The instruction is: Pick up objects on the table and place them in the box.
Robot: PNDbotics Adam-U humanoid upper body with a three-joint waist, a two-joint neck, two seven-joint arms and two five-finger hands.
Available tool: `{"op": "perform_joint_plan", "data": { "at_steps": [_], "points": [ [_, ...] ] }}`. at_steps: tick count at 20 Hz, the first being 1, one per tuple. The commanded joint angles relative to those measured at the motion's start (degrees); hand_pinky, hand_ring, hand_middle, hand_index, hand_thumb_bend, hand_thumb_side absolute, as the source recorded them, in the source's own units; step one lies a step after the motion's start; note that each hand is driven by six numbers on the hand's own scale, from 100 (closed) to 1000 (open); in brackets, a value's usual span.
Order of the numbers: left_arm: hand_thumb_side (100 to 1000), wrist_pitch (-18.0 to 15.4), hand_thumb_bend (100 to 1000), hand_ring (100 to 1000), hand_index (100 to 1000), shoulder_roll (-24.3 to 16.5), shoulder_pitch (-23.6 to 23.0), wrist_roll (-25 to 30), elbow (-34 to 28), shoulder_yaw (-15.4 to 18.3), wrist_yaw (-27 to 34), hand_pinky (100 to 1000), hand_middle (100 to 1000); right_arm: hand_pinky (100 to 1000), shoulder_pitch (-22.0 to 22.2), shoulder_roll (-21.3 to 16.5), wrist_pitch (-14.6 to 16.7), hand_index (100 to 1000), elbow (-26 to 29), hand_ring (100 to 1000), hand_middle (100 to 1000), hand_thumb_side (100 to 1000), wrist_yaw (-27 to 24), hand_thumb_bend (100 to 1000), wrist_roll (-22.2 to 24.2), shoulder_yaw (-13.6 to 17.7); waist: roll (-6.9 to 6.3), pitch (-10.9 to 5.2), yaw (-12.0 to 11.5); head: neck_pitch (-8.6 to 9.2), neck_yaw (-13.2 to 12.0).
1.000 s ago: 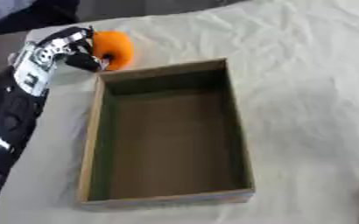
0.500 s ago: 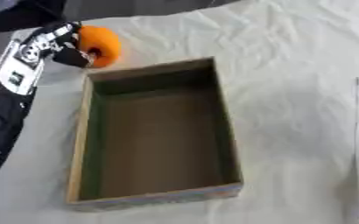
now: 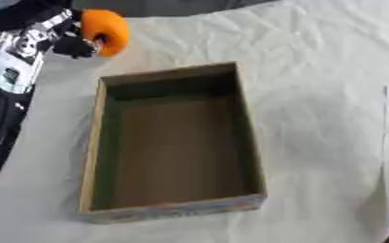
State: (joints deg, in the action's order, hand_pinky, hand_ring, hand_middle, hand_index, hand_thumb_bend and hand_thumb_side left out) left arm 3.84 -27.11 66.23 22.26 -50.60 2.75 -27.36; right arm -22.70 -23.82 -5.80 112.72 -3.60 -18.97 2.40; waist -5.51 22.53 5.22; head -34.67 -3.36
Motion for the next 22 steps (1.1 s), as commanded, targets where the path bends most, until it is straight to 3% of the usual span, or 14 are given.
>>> {"op": "perform_joint_plan", "data": {
  "at_steps": [1,7,14,22],
  "points": [
    [188,-0.6,100,574,516,-1.7,0.7,-2.2,-5.9,0.0,2.1,297,736,883,-0.8,-0.1,0.2,826,0.8,1000,517,1000,0.4,100,-0.1,0.4,0.73,-2.22,-0.6,-0.78,-0.1],
    [190,-2.9,100,553,496,-0.6,-1.2,-5.4,-17.1,-3.6,3.6,280,695,881,-0.1,1.2,0.3,825,0.8,1000,519,1000,0.5,100,-0.3,0.5,1.59,-4.31,-2.9,-2.58,0.4],
    [186,-3.0,100,539,498,5.1,-5.6,-10.0,-30.9,-6.0,0.4,260,673,876,-1.0,3.1,0.7,821,1.7,1000,524,1000,0.6,100,-1.0,0.7,3.56,-6.49,-5.5,-5.24,1.9],
    [194,-1.9,100,524,501,13.9,-9.5,-11.0,-37.2,-7.5,-7.2,242,651,875,-1.9,4.3,1.3,819,1.9,1000,525,1000,0.7,100,-1.1,0.7,4.85,-7.06,-6.0,-5.30,1.0]
  ]
}}
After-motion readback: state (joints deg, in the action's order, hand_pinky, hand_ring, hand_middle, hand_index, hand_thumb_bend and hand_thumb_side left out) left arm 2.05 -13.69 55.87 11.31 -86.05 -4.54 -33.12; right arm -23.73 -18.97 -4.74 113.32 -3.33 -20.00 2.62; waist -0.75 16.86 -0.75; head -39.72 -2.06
